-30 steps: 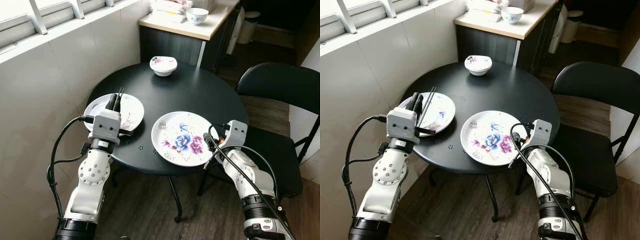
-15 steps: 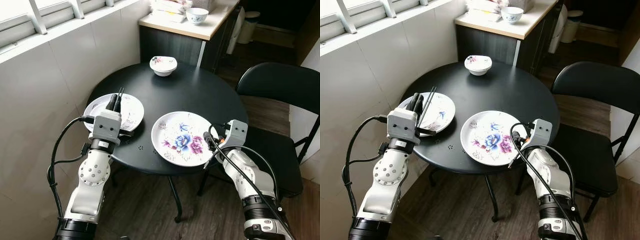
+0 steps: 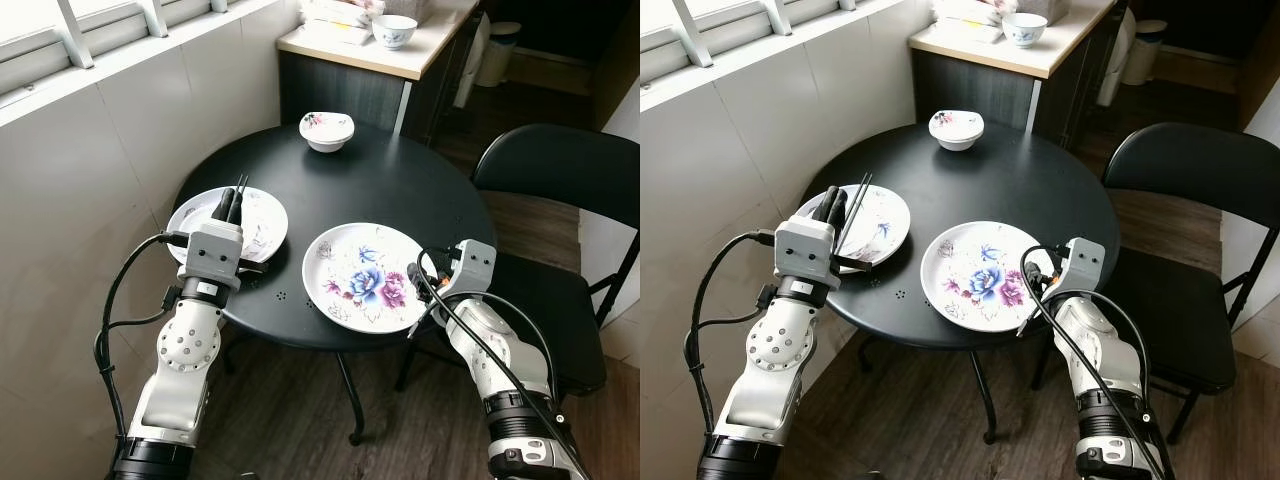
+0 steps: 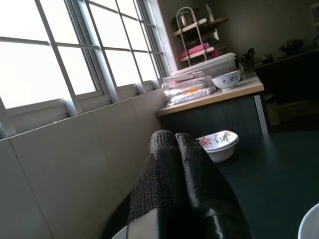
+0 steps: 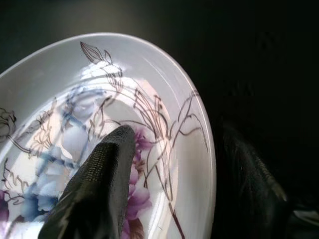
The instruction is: Kitchen organization
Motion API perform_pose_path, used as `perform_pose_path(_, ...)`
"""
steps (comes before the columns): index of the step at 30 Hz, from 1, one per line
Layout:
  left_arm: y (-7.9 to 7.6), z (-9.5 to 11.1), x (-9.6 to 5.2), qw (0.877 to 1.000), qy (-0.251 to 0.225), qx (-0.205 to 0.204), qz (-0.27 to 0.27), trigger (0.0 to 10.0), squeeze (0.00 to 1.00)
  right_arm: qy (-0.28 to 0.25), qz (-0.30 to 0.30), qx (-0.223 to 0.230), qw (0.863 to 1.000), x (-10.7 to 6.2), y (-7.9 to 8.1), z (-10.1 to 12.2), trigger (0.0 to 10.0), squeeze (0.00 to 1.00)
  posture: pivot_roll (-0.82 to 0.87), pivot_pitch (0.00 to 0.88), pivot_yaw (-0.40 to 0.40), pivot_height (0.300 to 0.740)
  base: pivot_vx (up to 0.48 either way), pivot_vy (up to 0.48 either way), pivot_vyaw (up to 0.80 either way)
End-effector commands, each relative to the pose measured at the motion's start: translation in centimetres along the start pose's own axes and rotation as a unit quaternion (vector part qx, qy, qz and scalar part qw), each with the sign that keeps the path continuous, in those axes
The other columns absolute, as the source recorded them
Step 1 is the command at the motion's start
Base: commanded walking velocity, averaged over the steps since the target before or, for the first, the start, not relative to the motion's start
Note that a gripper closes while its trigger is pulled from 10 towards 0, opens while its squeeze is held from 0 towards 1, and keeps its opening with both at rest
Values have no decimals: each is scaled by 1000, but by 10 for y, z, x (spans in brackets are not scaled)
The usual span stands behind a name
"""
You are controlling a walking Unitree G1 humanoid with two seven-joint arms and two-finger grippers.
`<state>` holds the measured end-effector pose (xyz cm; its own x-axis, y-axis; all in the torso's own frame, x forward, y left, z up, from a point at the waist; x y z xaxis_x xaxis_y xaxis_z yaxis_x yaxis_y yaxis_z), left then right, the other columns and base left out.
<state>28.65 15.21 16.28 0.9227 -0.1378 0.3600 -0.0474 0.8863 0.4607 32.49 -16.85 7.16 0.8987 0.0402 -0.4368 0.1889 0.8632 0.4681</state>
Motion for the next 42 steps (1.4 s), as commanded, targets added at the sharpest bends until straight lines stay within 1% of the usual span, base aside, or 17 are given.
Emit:
perform_pose_path(1, -1, -4, 0, 1000, 10, 4, -3, 10000, 0, 10, -3, 8, 1000, 1, 1, -1, 10000, 0, -34, 0, -32, 740, 0, 0, 0)
perform_pose_path(6, 0, -4, -1, 1000, 11, 4, -4, 10000, 0, 24, -7, 13, 1000, 2, 0, -4, 10000, 0, -34, 0, -32, 740, 0, 0, 0)
perform_pose_path(11, -1, -4, -1, 1000, 12, 4, -6, 10000, 0, 66, -11, 48, 997, 4, -2, -13, 10000, 0, -34, 0, -32, 740, 0, 0, 0)
perform_pose_path(16, -2, -5, -1, 1000, 15, 6, -8, 10000, 0, 89, -27, 87, 992, 5, -7, -18, 10000, 0, -34, 1, -32, 740, 0, 0, 0)
perform_pose_path(17, -2, -5, -1, 1000, 15, 6, -8, 10000, 0, 89, -25, 90, 992, 6, -7, -17, 4784, 0, -33, 2, -32, 740, 0, 0, 0)
perform_pose_path(18, -2, -5, -1, 1000, 16, 7, -8, 10000, 0, 88, -25, 90, 992, 6, -7, -17, 3176, 0, -33, 2, -32, 740, 0, 0, 0)
perform_pose_path(19, -2, -6, -1, 1000, 16, 7, -8, 10000, 0, 87, -24, 90, 992, 6, -7, -17, 3176, 0, -33, 2, -33, 740, 0, 0, 0)
perform_pose_path(20, -2, -6, -1, 1000, 16, 7, -8, 10000, 0, 81, -22, 92, 992, 6, -7, -15, 0, 0, -33, 2, -33, 740, 0, 0, 0)
perform_pose_path(28, -2, -6, -1, 1000, 18, 8, -9, 10000, 0, 80, -30, 80, 993, 5, -7, -13, 0, 0, -34, 3, -32, 740, 0, 0, 0)
perform_pose_path(31, -3, -7, -1, 1000, 19, 8, -10, 10000, 0, 71, -37, 52, 995, 5, -7, -11, 0, 0, -34, 2, -32, 740, 0, 0, 0)
perform_pose_path(33, -3, -7, -1, 1000, 20, 8, -10, 10000, 0, 43, -45, 13, 998, 4, -6, -5, 0, 0, -34, 2, -32, 740, 0, 0, 0)
perform_pose_path(35, -3, -7, -1, 1000, 20, 8, -10, 10000, 0, 36, -47, 8, 998, 4, -5, -3, 0, 0, -34, 2, -32, 740, 0, 0, 0)
perform_pose_path(37, -3, -7, -1, 1000, 20, 8, -9, 10000, 0, -11, -61, -20, 998, 1, -3, 9, 0, 0, -32, 2, -33, 740, 0, 0, 0)
perform_pose_path(39, -3, -7, -1, 1000, 20, 8, -9, 10000, 0, -21, -66, -23, 997, 0, -3, 12, 0, 0, -32, 2, -33, 740, 0, 0, 0)
perform_pose_path(40, -3, -7, -1, 1000, 20, 8, -9, 10000, 0, -48, -77, -32, 995, -3, -2, 20, 0, 0, -32, 2, -33, 740, 0, 0, 0)
perform_pose_path(41, -3, -7, -1, 1000, 20, 8, -9, 10000, 0, -48, -77, -32, 995, -3, -2, 20, 0, 0, -32, 2, -33, 740, 0, 0, 0)
perform_pose_path(42, -3, -7, -1, 1000, 21, 8, -9, 10000, 0, -101, -107, -56, 988, -8, -6, 36, 0, 0, -35, 3, -34, 740, 0, 0, 0)
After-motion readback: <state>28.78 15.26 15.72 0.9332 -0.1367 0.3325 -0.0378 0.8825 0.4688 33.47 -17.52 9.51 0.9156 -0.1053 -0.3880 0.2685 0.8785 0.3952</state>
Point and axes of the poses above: a point about 5 cm out from each wrist's last joint towards the gripper, its own x axis pointing out of the wrist towards the gripper, its own z axis along the axis of the wrist's last joint, y = z × x, the point moved 1 cm from there along x, pointing out of the wrist towards the gripper, and after that the axes turned 9 degrees about x, right-handed, at the moved point
